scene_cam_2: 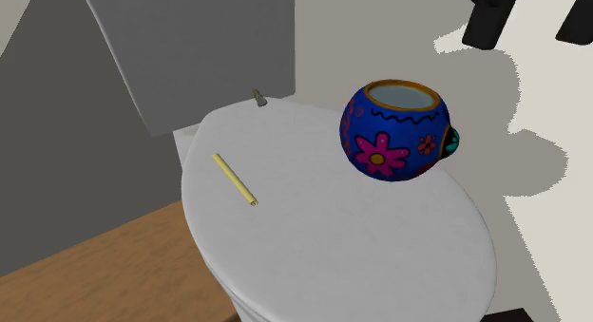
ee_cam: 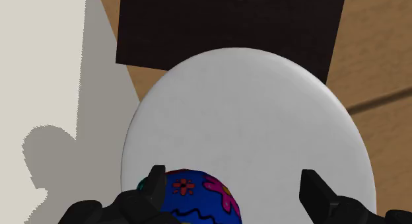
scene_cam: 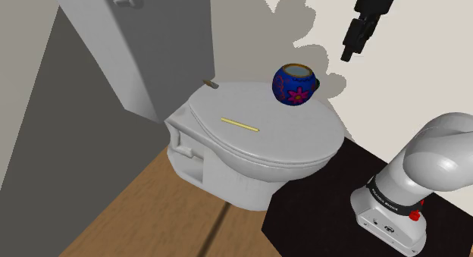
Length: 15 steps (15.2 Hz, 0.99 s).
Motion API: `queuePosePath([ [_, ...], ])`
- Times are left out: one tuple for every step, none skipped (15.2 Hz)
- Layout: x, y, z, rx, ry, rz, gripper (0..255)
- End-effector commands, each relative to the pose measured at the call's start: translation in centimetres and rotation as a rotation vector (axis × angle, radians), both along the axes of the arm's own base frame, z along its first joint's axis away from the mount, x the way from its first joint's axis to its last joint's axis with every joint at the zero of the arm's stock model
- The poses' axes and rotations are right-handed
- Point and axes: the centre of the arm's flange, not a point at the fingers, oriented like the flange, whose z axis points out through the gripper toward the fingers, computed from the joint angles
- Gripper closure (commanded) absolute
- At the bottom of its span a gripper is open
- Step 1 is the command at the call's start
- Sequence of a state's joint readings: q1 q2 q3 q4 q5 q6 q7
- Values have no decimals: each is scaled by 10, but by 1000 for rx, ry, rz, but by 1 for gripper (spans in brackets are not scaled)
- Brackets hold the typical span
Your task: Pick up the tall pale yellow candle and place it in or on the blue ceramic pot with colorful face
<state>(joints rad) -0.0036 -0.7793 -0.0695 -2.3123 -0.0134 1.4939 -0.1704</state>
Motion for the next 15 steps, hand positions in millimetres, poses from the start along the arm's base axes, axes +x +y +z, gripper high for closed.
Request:
queuePosePath([
  [0,0,0,0,0,0,0],
  [7,8,-7,-3,-2,12,0],
  [15,17,-15,-6,-4,25,0],
  [22,26,-22,-8,-5,37,0],
  [29,34,-29,-11,-7,50,0],
  [36,43,-37,-14,-9,62,0],
  [42,52,-44,-17,-11,75,0],
  [49,61,-52,-20,-13,87,0],
  [56,70,-59,-23,-14,100,0],
  [62,79,-66,-25,-16,112,0],
  [69,88,-74,-28,-18,125,0],
  [75,97,-81,-31,-20,137,0],
  [81,106,-89,-34,-22,150,0],
  [88,115,-96,-37,-23,162,0],
  [94,125,-104,-39,-25,175,0],
])
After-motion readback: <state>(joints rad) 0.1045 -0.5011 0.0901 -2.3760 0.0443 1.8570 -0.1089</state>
